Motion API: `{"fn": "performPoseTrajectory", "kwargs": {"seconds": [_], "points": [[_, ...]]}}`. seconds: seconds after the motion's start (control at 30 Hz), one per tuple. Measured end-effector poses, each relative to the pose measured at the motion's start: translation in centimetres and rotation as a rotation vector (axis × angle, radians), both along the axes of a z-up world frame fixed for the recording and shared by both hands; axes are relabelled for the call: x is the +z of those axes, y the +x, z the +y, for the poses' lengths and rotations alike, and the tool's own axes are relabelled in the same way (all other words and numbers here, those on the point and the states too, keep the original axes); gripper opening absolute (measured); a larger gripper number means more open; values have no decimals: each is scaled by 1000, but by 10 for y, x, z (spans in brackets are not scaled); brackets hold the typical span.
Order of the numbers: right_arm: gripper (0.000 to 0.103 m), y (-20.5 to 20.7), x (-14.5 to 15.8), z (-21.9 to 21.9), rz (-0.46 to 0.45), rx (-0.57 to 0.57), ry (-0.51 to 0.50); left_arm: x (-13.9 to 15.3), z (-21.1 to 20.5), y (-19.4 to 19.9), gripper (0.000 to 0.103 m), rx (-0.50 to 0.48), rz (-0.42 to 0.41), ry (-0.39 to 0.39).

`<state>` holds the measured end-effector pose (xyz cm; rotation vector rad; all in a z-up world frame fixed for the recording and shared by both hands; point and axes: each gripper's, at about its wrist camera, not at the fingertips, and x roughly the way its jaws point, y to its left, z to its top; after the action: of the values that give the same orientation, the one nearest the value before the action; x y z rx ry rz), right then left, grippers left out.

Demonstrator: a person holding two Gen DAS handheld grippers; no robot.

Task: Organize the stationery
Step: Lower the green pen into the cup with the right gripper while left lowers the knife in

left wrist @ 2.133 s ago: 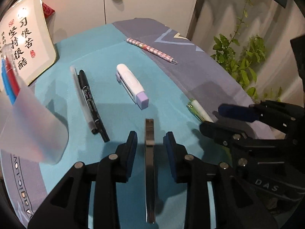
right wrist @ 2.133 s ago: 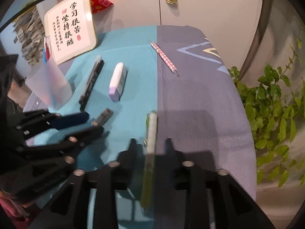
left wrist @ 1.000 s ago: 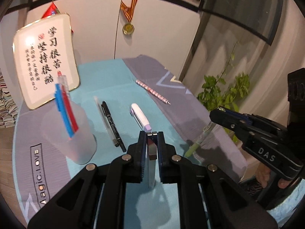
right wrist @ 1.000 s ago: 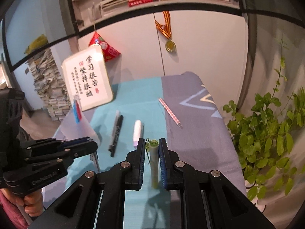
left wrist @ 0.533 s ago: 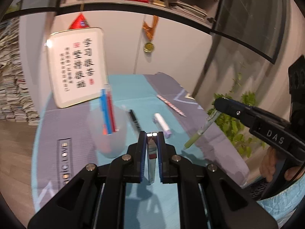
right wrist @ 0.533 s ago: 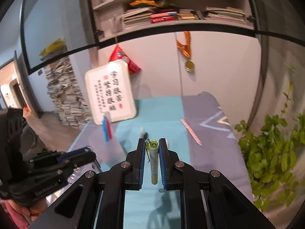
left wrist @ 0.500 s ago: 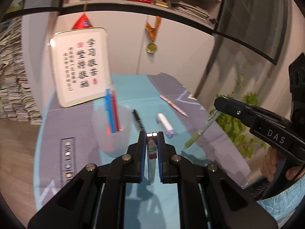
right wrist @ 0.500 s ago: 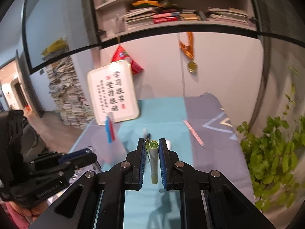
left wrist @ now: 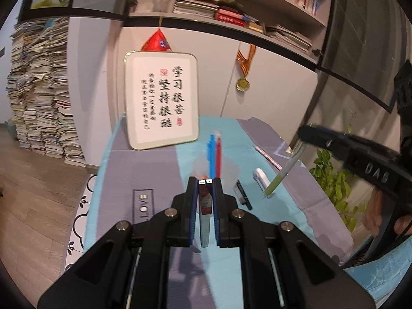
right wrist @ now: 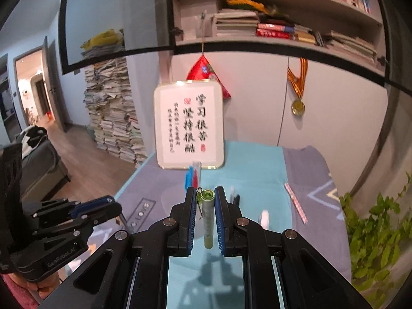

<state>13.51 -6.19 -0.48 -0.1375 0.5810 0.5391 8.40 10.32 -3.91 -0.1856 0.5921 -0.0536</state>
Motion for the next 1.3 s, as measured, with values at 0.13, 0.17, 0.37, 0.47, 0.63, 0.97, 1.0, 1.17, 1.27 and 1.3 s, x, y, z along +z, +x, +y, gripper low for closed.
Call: {"fn": "performPoseTrajectory", "kwargs": {"seconds": [0.13,0.17,0.37,0.47,0.63,0.97,1.0,1.17,1.27,1.3], "points": [[15,-1,11,15,-38,20,-12,0,7,-1,9,17,-6,-1],[15,-1,12,19,-45,26,-20,0,9,-1,9,19,-7,-2],[15,8,14,35,-64,36,-27,1,15,-2,9,29,-16,-3],[15,15,14,38,-76,25,-20,1,17,-2,9,33,-18,-2],[15,29,10,47,-71,29,-25,0,20,0,9,40,-10,-2],[15,64,-23,54,40,8,-52,-2,21,5,9,41,1,2],[15,67,-28,54,55,4,-57,-3,21,6,9,38,3,1],[15,76,-45,53,118,1,-62,-7,20,10,9,31,15,-4],[15,81,-56,55,155,7,-69,-9,21,12,9,31,19,-9],[15,83,-60,55,171,7,-70,-9,21,12,9,30,19,-11]]}}
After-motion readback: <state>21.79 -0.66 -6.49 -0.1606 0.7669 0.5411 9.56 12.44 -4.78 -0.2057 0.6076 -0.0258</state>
